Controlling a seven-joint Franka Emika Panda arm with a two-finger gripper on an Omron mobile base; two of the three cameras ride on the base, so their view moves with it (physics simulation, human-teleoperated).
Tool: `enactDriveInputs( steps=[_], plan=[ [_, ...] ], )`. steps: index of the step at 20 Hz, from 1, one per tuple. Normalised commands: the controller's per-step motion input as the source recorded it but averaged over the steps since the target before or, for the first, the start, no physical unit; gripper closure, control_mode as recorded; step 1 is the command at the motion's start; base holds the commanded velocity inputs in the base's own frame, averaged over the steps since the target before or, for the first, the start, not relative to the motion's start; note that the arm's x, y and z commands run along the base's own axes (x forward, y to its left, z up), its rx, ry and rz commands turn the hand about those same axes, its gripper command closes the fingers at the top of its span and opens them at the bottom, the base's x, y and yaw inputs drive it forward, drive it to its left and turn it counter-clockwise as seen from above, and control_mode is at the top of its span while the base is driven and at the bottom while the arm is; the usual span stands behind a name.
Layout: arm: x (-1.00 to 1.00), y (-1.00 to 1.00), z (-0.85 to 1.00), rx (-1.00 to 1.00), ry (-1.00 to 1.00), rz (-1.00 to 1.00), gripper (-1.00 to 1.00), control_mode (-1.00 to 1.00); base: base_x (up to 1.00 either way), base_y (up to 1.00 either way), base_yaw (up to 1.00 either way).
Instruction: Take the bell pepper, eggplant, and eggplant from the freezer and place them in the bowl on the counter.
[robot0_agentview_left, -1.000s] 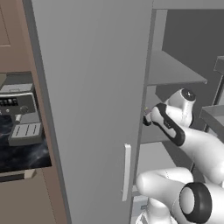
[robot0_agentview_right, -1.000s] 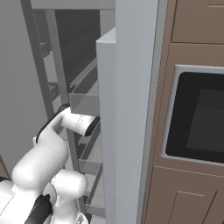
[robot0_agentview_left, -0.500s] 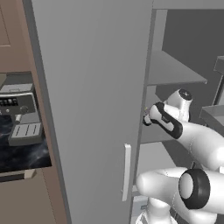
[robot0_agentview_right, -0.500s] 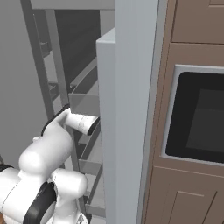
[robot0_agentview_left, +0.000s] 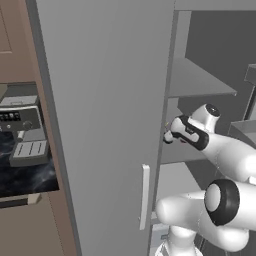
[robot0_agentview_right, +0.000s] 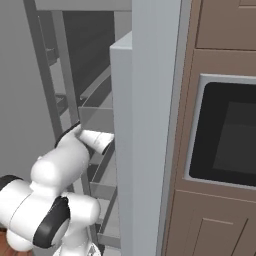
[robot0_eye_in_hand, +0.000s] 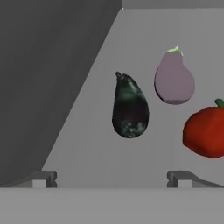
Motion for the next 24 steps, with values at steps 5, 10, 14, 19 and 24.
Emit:
enactDriveInputs(
  steps=[5, 10, 14, 19, 24],
  plan=[
    [0.26, 0.00, -0.11, 0.00, 0.00, 0.01, -1.00, -1.00, 0.00, 0.00, 0.00],
    [0.26, 0.00, -0.12, 0.00, 0.00, 0.01, -1.00, -1.00, 0.00, 0.00, 0.00],
    [0.25, 0.00, -0.14, 0.00, 0.00, 0.01, -1.00, -1.00, 0.00, 0.00, 0.00],
    [0.24, 0.00, -0.16, 0.00, 0.00, 0.03, -1.00, -1.00, 0.00, 0.00, 0.00],
    [0.25, 0.00, -0.19, 0.00, 0.00, 0.03, -1.00, -1.00, 0.00, 0.00, 0.00]
  ],
)
